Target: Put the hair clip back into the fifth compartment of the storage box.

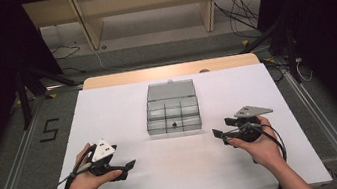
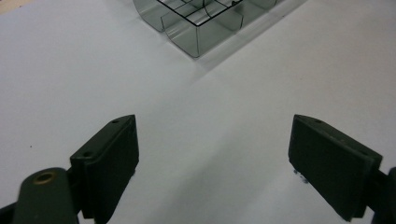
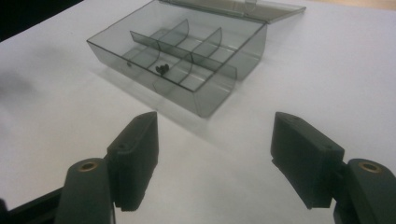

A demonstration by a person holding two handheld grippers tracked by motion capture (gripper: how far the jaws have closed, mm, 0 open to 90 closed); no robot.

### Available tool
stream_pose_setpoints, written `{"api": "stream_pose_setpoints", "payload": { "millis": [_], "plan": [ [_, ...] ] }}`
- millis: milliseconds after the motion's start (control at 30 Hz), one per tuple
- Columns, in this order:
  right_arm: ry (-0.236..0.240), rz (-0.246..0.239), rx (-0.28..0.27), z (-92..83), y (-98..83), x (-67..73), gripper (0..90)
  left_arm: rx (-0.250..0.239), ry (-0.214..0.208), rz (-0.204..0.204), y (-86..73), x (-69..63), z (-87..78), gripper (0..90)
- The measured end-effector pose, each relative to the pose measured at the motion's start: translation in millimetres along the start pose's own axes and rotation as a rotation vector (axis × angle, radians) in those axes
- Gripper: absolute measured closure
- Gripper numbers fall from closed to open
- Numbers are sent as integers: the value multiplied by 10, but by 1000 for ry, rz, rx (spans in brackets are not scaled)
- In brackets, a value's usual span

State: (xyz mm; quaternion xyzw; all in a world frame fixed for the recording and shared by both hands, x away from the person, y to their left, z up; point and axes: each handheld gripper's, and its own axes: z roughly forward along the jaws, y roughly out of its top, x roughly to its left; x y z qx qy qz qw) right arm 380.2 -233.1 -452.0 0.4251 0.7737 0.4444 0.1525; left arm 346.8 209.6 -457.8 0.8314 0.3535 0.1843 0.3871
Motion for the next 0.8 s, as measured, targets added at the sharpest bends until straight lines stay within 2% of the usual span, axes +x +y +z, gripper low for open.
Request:
{"api": "stream_pose_setpoints", "payload": {
  "millis": [300, 600, 800],
  "plan": [
    [-2, 2, 5, -152, -168, -27, 330, -2, -5, -1, 1, -7, 1, 156],
    [-5, 2, 16, -221, -276, -20, 324, -6, -8, -3, 4, -13, -1, 156],
    [-22, 5, 61, -192, -338, -21, 298, -7, -16, -15, 16, -12, -3, 159]
  ]
}}
